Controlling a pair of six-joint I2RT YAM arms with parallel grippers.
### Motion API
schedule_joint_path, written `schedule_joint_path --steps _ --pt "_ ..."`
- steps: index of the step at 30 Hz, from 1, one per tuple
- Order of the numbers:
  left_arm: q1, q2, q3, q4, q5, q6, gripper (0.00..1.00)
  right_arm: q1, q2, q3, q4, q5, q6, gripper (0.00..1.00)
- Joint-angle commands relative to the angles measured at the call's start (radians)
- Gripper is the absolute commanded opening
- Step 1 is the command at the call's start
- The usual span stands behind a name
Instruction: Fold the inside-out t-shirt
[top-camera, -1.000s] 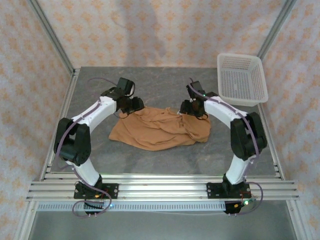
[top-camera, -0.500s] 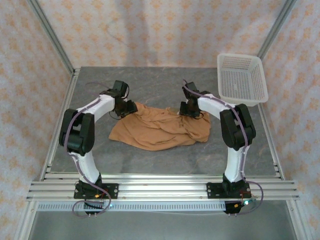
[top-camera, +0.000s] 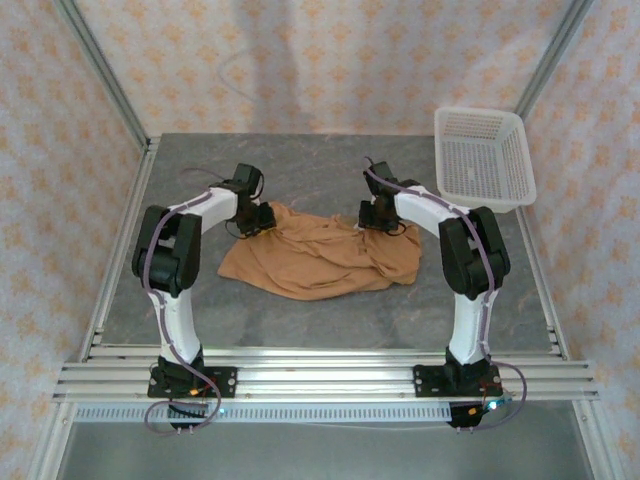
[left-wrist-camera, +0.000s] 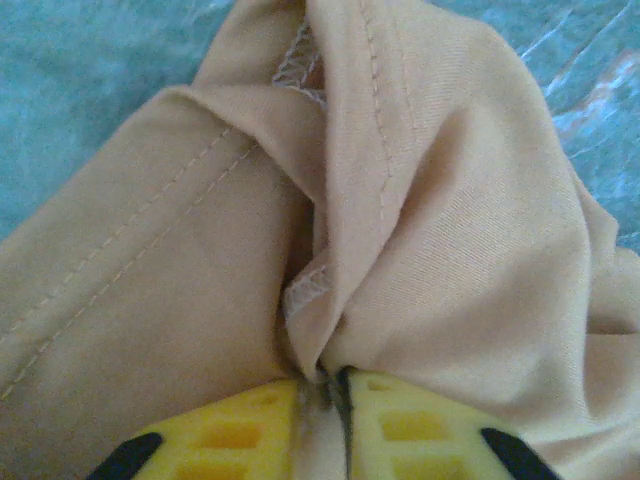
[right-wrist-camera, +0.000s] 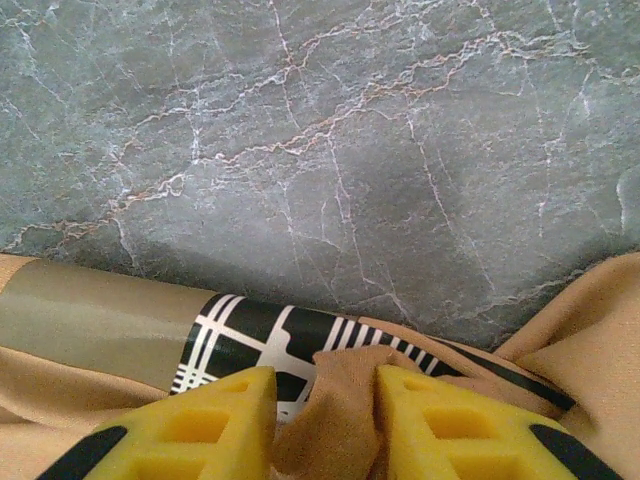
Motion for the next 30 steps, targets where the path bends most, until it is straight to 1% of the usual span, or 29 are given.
schedule_joint_path --steps 1,2,4,6,9,13,17,22,26,30 --pt "0.006 0.040 0.051 0.003 -0.004 0.000 0.15 -0.001 0.025 0.029 -0.020 0.015 -0.015 0.29" --pt "0.005 0.044 0.056 0.006 -0.004 0.000 0.12 -0.002 0.027 0.031 -0.019 0.015 -0.016 0.25" --pt "0.006 0.046 0.068 0.004 -0.007 0.000 0.01 -0.002 0.028 0.031 -0.020 0.021 -0.020 0.13" --pt "0.007 0.042 0.090 -0.020 -0.007 0.000 0.00 -0.002 0.026 0.040 -0.030 0.027 -0.026 0.01" --pt "0.007 -0.001 0.114 -0.066 -0.015 0.006 0.00 -0.002 -0.003 0.063 -0.066 0.050 -0.039 0.00" --pt "0.008 -0.115 0.126 -0.134 -0.056 0.029 0.00 -0.002 -0.106 0.064 -0.091 0.103 -0.051 0.00" --pt "0.007 -0.242 0.124 -0.186 -0.106 0.044 0.00 -0.002 -0.238 0.075 -0.116 0.136 -0.066 0.00" --pt "0.007 -0.381 0.108 -0.214 -0.161 0.046 0.00 -0.001 -0.409 0.086 -0.097 0.126 -0.079 0.00" --pt "0.014 -0.470 0.133 -0.264 -0.204 0.055 0.00 -0.002 -0.546 0.090 -0.068 0.129 -0.085 0.00" --pt "0.043 -0.574 0.202 -0.340 -0.275 0.067 0.00 -0.003 -0.701 0.120 -0.064 0.233 -0.092 0.00"
